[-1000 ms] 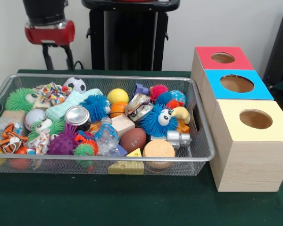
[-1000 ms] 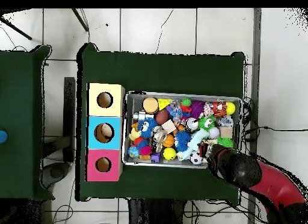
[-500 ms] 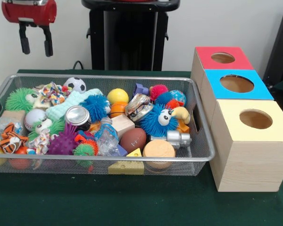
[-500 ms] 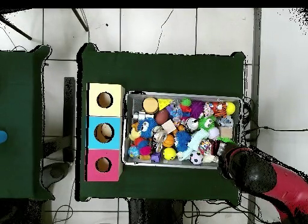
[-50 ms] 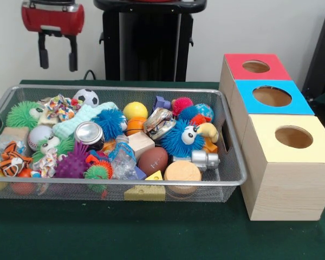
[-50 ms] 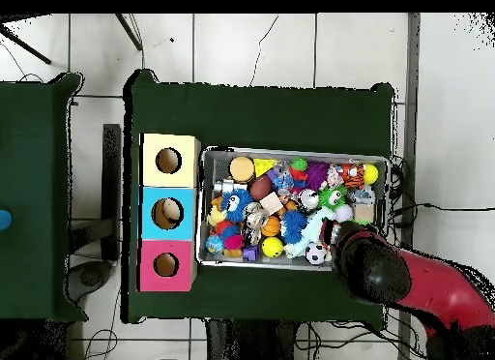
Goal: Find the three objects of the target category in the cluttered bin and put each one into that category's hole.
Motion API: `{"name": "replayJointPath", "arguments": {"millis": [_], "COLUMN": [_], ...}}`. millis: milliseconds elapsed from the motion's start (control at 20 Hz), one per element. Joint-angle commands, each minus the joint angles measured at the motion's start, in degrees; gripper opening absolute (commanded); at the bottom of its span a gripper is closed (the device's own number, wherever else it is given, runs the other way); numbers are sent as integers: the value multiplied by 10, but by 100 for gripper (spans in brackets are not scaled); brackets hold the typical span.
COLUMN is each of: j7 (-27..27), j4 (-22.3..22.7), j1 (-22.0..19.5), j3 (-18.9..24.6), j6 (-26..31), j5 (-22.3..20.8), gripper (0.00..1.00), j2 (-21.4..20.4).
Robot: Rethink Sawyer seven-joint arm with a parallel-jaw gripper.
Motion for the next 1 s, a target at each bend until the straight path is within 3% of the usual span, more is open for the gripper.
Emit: {"name": "replayJointPath", "arguments": {"millis": [50,350,650,1000], "j7": [36,4,-46,-58], "j4": [-28,-39,-76,-80], "j1": [33,11,-19,-41], "j3": [-25,-25,-2,13], "j6": [9,31,70,62], "j5": [-42,-43,-42,-48], "gripper": [100,100,100,100], "j2": [21,30,55,77]}}
